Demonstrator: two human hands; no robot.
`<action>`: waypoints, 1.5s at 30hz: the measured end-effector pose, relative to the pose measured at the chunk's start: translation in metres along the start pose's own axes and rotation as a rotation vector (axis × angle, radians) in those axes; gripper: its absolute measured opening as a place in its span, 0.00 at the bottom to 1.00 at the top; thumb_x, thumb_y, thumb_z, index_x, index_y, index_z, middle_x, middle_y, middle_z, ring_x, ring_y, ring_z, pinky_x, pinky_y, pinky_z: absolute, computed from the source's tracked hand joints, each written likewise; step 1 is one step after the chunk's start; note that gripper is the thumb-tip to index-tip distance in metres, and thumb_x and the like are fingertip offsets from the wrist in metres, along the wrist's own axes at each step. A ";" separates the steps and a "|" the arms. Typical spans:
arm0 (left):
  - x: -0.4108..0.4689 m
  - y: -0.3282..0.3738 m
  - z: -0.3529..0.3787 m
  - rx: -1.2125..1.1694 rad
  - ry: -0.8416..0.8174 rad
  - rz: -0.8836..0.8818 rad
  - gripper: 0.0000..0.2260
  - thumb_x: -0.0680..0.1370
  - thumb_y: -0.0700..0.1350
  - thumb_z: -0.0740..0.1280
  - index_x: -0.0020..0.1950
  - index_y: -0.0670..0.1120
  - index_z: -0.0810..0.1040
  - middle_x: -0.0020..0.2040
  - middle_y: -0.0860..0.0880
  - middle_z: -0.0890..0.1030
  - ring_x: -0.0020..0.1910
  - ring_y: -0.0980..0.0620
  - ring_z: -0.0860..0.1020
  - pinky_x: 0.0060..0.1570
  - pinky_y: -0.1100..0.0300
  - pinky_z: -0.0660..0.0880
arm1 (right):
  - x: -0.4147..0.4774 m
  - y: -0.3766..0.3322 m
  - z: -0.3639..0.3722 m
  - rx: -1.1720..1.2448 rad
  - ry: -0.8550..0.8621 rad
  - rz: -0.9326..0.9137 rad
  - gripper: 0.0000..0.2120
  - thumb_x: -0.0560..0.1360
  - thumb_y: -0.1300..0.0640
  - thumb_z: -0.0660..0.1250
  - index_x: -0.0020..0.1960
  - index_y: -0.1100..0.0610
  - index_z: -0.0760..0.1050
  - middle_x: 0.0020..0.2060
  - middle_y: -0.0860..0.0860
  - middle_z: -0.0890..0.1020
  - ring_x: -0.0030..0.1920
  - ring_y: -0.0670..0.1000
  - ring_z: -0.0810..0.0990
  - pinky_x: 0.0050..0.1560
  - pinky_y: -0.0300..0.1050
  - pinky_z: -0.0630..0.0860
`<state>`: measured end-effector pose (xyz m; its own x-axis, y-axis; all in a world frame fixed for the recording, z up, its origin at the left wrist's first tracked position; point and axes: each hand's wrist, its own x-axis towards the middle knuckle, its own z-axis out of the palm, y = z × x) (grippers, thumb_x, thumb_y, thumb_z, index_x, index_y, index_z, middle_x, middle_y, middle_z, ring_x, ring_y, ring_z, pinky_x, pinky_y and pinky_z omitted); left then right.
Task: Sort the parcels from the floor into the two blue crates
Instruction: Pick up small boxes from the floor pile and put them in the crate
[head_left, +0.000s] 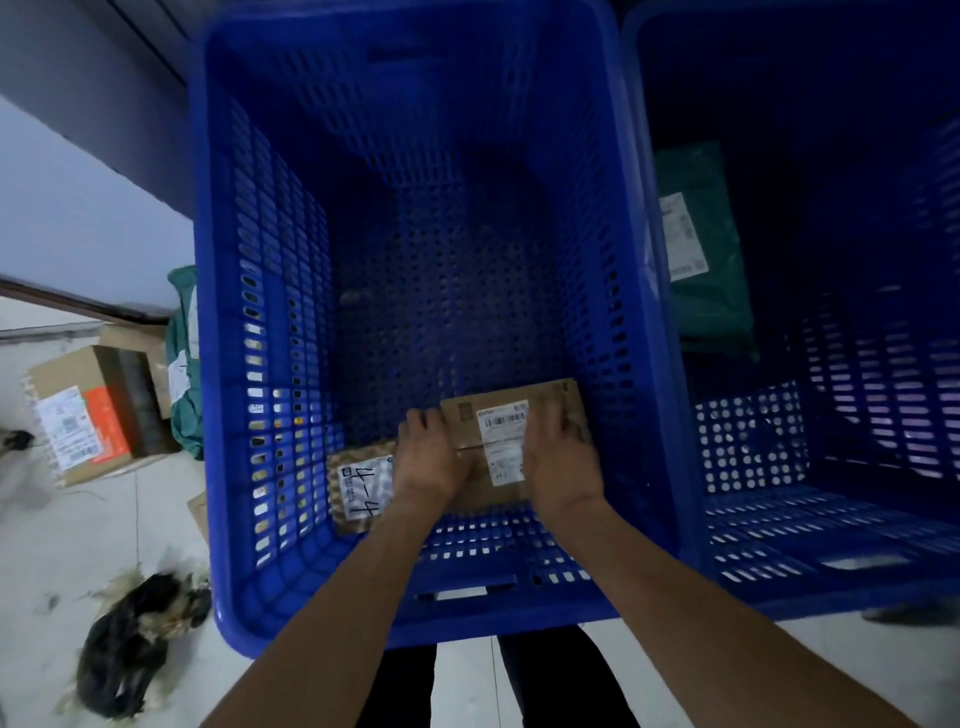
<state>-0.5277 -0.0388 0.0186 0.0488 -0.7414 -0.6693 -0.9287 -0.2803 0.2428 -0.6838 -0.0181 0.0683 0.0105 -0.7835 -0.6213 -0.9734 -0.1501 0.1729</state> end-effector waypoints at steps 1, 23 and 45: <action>0.006 -0.002 0.000 0.006 -0.023 0.016 0.33 0.74 0.55 0.73 0.72 0.41 0.66 0.68 0.41 0.70 0.66 0.41 0.70 0.67 0.50 0.67 | 0.004 -0.004 0.000 0.026 0.023 -0.052 0.39 0.82 0.59 0.61 0.81 0.63 0.39 0.75 0.64 0.59 0.61 0.58 0.76 0.46 0.48 0.77; 0.024 -0.029 0.010 0.288 -0.195 0.244 0.42 0.63 0.60 0.79 0.70 0.47 0.66 0.65 0.47 0.76 0.61 0.45 0.75 0.63 0.50 0.70 | 0.045 0.001 0.033 0.219 -0.250 -0.153 0.60 0.72 0.51 0.77 0.81 0.54 0.31 0.80 0.62 0.35 0.63 0.60 0.78 0.50 0.49 0.82; 0.023 -0.029 0.012 0.290 -0.184 0.290 0.52 0.73 0.54 0.74 0.81 0.45 0.37 0.63 0.41 0.77 0.55 0.42 0.78 0.55 0.48 0.75 | 0.047 -0.001 0.025 0.215 -0.250 -0.109 0.61 0.73 0.47 0.77 0.81 0.56 0.29 0.79 0.64 0.34 0.67 0.60 0.75 0.48 0.47 0.78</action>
<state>-0.5036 -0.0402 -0.0120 -0.2702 -0.6361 -0.7228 -0.9604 0.1248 0.2492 -0.6876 -0.0400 0.0197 0.0866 -0.5936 -0.8001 -0.9959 -0.0738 -0.0530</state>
